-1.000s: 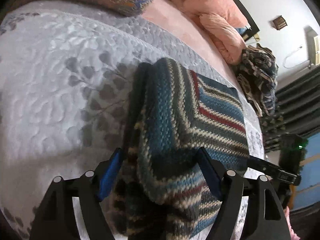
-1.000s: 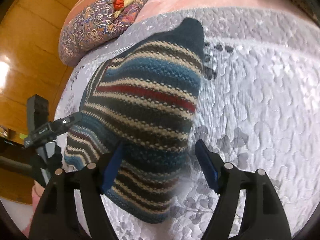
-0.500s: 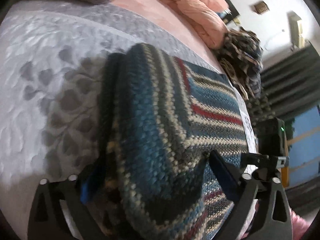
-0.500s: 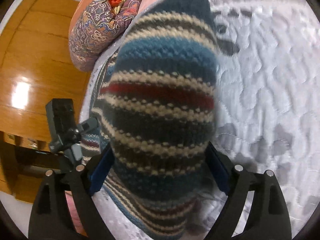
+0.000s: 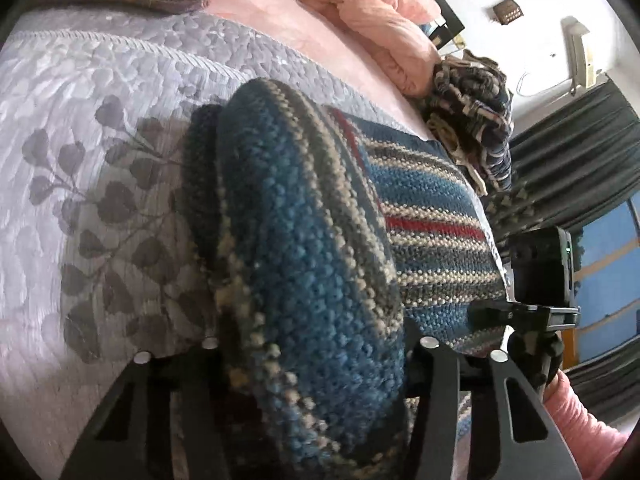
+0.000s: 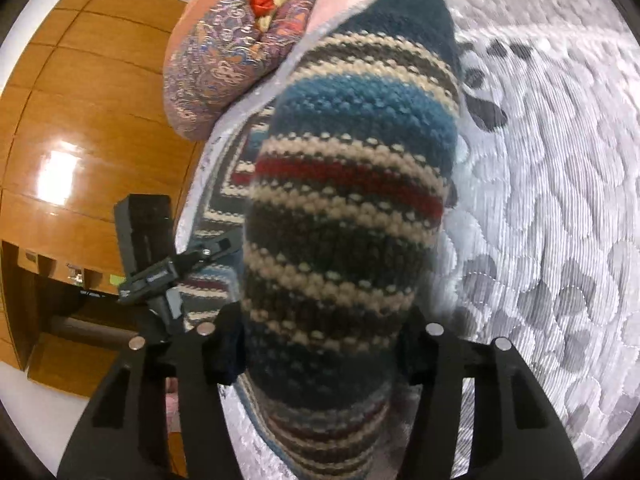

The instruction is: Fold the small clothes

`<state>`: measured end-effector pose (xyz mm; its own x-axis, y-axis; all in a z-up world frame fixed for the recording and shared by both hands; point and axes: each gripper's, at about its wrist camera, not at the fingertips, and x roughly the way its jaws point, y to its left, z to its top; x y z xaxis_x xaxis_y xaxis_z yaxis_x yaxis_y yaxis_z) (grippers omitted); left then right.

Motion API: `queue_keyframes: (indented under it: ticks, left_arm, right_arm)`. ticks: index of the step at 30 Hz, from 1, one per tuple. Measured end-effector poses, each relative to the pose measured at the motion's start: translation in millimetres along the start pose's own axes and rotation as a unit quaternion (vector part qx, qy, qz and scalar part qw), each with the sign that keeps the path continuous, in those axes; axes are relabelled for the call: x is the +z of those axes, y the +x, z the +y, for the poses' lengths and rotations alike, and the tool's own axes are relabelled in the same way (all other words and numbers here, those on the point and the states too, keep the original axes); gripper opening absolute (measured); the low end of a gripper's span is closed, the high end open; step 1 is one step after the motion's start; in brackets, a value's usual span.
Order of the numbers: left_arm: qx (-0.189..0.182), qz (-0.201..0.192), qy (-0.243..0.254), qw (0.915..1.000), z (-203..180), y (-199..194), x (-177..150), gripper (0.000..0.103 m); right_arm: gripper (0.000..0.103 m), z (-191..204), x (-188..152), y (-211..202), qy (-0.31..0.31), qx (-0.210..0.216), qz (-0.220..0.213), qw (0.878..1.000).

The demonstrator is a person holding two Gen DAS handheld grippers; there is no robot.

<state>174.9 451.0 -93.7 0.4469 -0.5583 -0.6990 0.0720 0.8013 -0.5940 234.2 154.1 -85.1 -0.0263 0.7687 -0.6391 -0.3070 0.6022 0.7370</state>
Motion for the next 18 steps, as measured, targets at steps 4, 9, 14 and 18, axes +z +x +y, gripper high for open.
queue_keyframes:
  ticks: [4,9,14,18]
  left_arm:
    - [-0.033,-0.016,-0.012,0.9993,-10,-10,-5,0.044]
    - [-0.045,-0.012,0.008,0.9989,-51,-7,-16,0.044]
    - [-0.053,-0.006,0.010,0.9985,-89,0,-27,0.044]
    - [-0.065,0.007,0.017,0.9977,-131,6,-47,0.044]
  right_arm:
    - [0.054,4,-2,-17,-0.004,0.011,0.000,1.000]
    - [0.053,10,-16,-53,-0.025,0.008,0.002,1.000]
    - [0.053,17,-30,-90,-0.039,-0.005,-0.001,0.999]
    - [0.053,14,-53,-130,-0.042,-0.015,0.004,0.999]
